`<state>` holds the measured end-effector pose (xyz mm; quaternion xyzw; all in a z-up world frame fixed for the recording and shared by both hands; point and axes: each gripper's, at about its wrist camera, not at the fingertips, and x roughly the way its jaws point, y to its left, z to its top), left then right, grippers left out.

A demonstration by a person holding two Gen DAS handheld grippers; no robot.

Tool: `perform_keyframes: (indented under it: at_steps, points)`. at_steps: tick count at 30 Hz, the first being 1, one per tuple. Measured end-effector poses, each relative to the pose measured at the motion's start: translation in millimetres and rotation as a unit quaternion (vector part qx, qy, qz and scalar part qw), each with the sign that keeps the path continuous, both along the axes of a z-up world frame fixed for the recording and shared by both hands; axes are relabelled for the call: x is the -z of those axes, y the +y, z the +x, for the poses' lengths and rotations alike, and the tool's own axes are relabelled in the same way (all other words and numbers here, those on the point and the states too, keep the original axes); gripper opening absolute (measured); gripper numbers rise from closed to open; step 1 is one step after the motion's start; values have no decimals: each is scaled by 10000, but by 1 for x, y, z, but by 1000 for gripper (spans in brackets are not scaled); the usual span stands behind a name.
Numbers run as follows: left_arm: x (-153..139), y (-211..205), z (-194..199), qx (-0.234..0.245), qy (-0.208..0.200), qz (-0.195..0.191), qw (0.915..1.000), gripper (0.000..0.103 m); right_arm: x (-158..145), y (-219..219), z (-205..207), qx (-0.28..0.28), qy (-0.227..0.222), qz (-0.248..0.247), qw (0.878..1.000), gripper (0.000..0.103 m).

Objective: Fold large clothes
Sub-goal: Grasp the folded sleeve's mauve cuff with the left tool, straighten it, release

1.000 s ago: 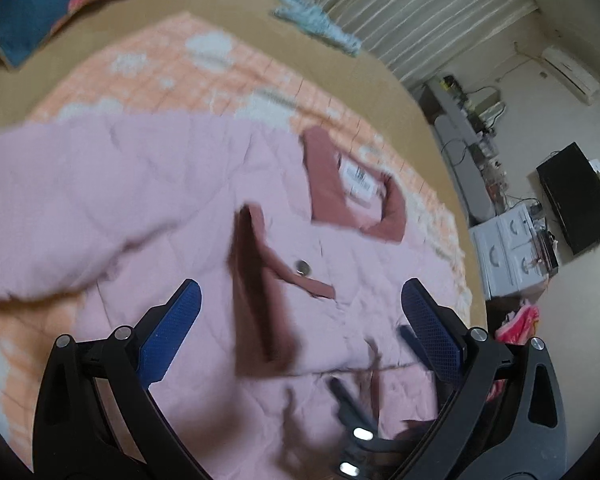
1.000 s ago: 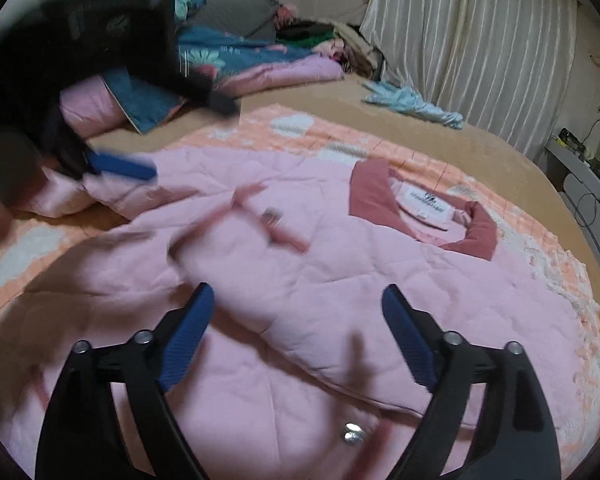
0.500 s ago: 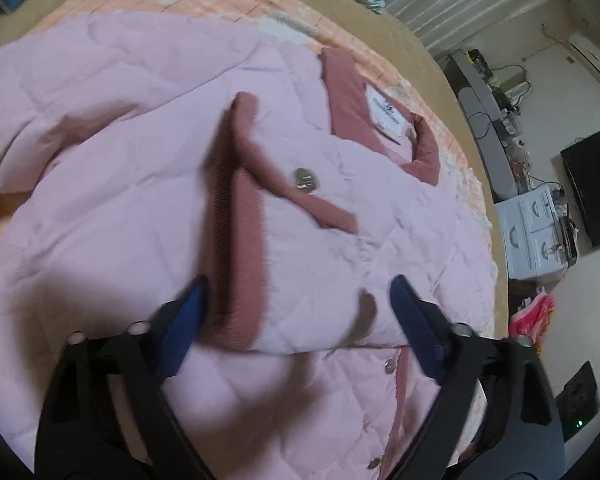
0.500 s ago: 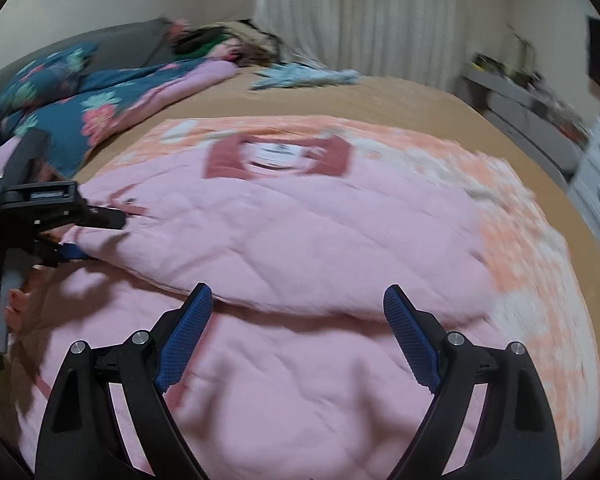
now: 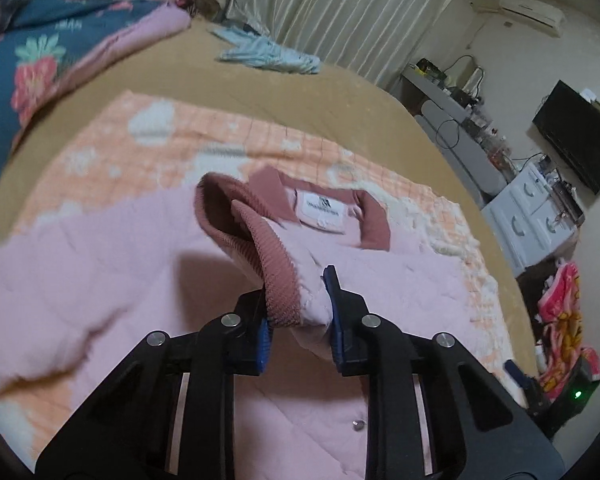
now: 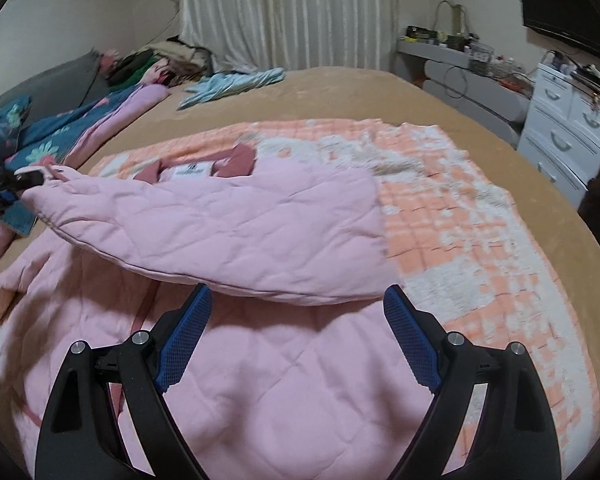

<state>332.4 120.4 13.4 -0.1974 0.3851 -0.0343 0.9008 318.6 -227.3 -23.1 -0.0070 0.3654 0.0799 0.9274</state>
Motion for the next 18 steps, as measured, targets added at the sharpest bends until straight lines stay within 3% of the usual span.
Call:
perform_keyframes:
  at_steps: [5,11,18]
  points:
    - [33,7,2,-4,371,276,9989,15,-4,-4,13,129,6,84,9999,86]
    - [84,15,-8,-43,787,467,9958,16,-2,14,34,-160,118,-60,9998,86]
    - [107,20,-14,-22,999,559,9934,19,13,44,64,-508,491,-140,9974,86]
